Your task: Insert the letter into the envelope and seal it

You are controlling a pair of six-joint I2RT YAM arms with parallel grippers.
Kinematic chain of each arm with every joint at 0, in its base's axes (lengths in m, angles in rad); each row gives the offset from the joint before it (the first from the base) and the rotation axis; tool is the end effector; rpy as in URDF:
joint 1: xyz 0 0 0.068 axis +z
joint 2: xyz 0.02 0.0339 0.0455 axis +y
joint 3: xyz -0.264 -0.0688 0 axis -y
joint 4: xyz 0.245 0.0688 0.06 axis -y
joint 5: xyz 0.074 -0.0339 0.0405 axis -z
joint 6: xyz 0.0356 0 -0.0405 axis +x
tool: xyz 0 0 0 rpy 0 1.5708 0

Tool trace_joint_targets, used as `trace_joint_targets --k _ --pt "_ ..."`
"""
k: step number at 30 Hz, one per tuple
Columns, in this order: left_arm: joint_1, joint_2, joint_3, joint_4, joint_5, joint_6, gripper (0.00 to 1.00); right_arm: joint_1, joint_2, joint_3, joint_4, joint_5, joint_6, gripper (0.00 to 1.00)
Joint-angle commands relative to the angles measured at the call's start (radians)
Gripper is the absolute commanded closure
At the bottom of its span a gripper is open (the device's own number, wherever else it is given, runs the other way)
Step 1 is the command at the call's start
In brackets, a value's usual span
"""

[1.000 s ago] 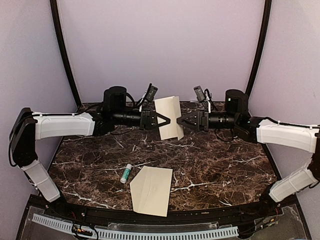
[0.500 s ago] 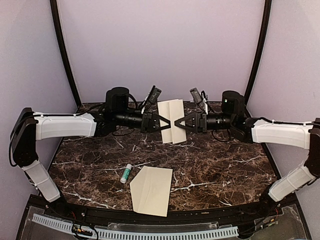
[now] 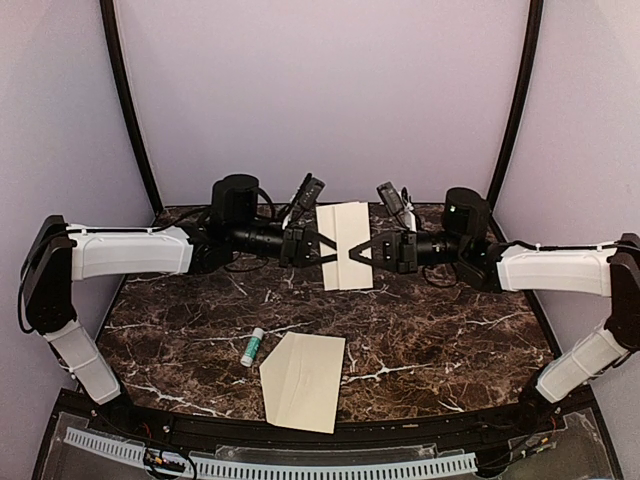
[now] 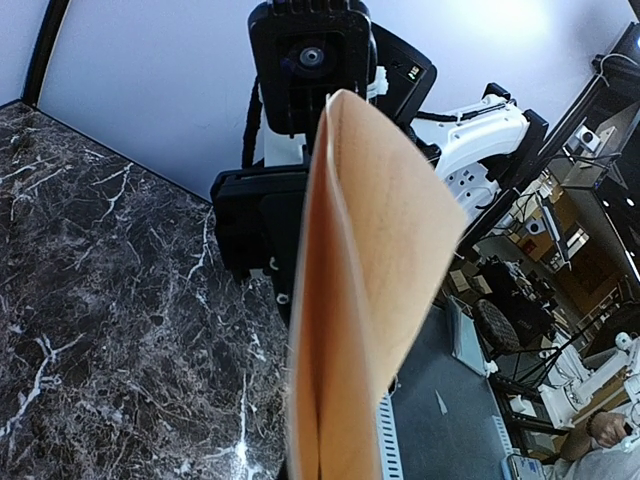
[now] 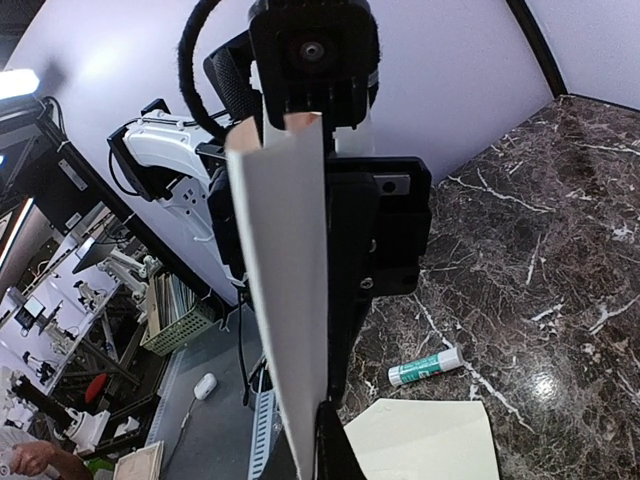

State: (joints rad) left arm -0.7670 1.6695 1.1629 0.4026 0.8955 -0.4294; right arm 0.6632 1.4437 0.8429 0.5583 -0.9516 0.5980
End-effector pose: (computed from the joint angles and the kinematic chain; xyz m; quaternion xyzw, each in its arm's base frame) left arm 0.2580 -0.2873 0.2998 0.3982 0.6115 -0.6056 0.3175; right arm 0.2321 0.2181 0.2823 -0.3377 0.6311 0.6298 0.3018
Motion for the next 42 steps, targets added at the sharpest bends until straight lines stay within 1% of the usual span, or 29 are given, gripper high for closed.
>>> trace_joint_targets --k 1,3,5,7,8,9,10,11,12,13,17,21,26,31,37,41,42 --pt "-0.002 -0.043 0.028 -0.012 0.001 0.021 0.99 0.007 -0.008 -0.010 0.056 -0.040 0.005 0.98" --pt "-0.002 -0.056 0.026 -0.033 -0.011 0.034 0.95 0.007 -0.013 -0.009 0.050 -0.037 0.002 1.00" --pt "-0.003 -0.075 0.021 -0.053 -0.032 0.048 0.88 0.007 -0.014 -0.008 0.046 -0.036 0.002 1.00" --pt "-0.003 -0.099 0.010 -0.068 -0.052 0.061 0.76 0.006 -0.018 -0.011 0.046 -0.038 0.005 1.00" --pt "-0.003 -0.116 0.005 -0.070 -0.066 0.067 0.72 0.007 -0.023 -0.014 0.047 -0.038 0.006 1.00" --pt "-0.002 -0.124 -0.006 -0.072 -0.073 0.075 0.64 0.007 -0.030 -0.018 0.050 -0.038 0.006 1.00" --pt "-0.002 -0.138 -0.011 -0.073 -0.083 0.078 0.60 0.007 -0.036 -0.024 0.051 -0.037 0.006 1.00" --pt "-0.003 -0.145 -0.019 -0.075 -0.088 0.085 0.53 0.007 -0.042 -0.026 0.054 -0.036 0.006 1.00" --pt "-0.002 -0.155 -0.023 -0.078 -0.100 0.088 0.50 0.007 -0.047 -0.027 0.054 -0.036 0.007 1.00" --pt "-0.003 -0.160 -0.028 -0.079 -0.104 0.093 0.44 0.007 -0.051 -0.027 0.054 -0.037 0.009 1.00" --pt "-0.003 -0.190 -0.050 -0.072 -0.116 0.101 0.30 0.007 -0.068 -0.024 0.048 -0.039 0.013 1.00" --pt "-0.003 -0.220 -0.086 -0.029 -0.106 0.089 0.24 0.008 -0.084 -0.027 0.048 -0.034 0.017 1.00" --pt "-0.002 -0.217 -0.103 0.034 -0.086 0.068 0.22 0.011 -0.083 -0.021 0.055 -0.029 0.029 1.00" --pt "-0.003 -0.192 -0.099 0.080 -0.056 0.058 0.23 0.017 -0.077 -0.011 0.052 -0.026 0.033 1.00" --pt "-0.002 -0.143 -0.074 0.127 -0.048 0.023 0.36 0.032 -0.060 0.001 0.048 -0.027 0.032 1.00" --pt "-0.002 -0.105 -0.054 0.158 -0.048 -0.010 0.51 0.037 -0.054 0.005 0.045 -0.025 0.027 1.00" --pt "-0.002 -0.096 -0.053 0.171 -0.046 -0.022 0.53 0.038 -0.051 0.005 0.045 -0.024 0.025 1.00"
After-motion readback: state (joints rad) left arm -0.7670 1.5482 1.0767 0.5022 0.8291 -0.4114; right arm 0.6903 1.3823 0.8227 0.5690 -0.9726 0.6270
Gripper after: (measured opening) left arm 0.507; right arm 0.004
